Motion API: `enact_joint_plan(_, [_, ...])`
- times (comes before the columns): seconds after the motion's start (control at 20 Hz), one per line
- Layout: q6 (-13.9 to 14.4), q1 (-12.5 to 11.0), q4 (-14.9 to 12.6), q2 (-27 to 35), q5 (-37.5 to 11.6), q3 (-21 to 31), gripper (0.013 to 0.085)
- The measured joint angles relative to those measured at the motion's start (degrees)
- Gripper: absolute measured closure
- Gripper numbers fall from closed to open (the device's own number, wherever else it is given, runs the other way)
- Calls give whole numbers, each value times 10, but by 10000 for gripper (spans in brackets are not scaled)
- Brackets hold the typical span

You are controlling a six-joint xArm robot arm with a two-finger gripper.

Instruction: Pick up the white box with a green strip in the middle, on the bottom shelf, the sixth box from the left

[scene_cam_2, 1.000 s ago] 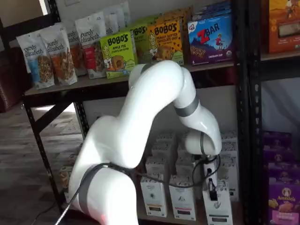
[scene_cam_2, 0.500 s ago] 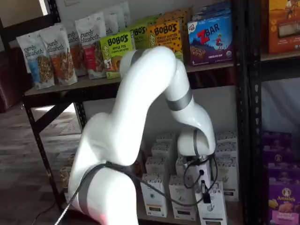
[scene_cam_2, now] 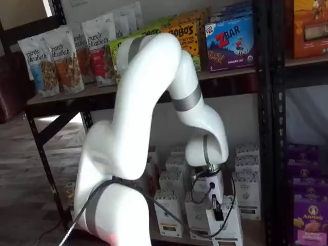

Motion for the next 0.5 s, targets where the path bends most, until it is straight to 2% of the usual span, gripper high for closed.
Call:
enact_joint_plan(0.15, [0, 5, 4, -46, 15, 37, 450])
enact_joint_plan(0.25, [18, 5, -15, -70, 9, 59, 450])
enact_joint_plan(0.4, [36, 10, -29, -114, 13, 94, 450])
enact_joint_plan(0.5, [38, 16, -26, -144, 32, 112, 450])
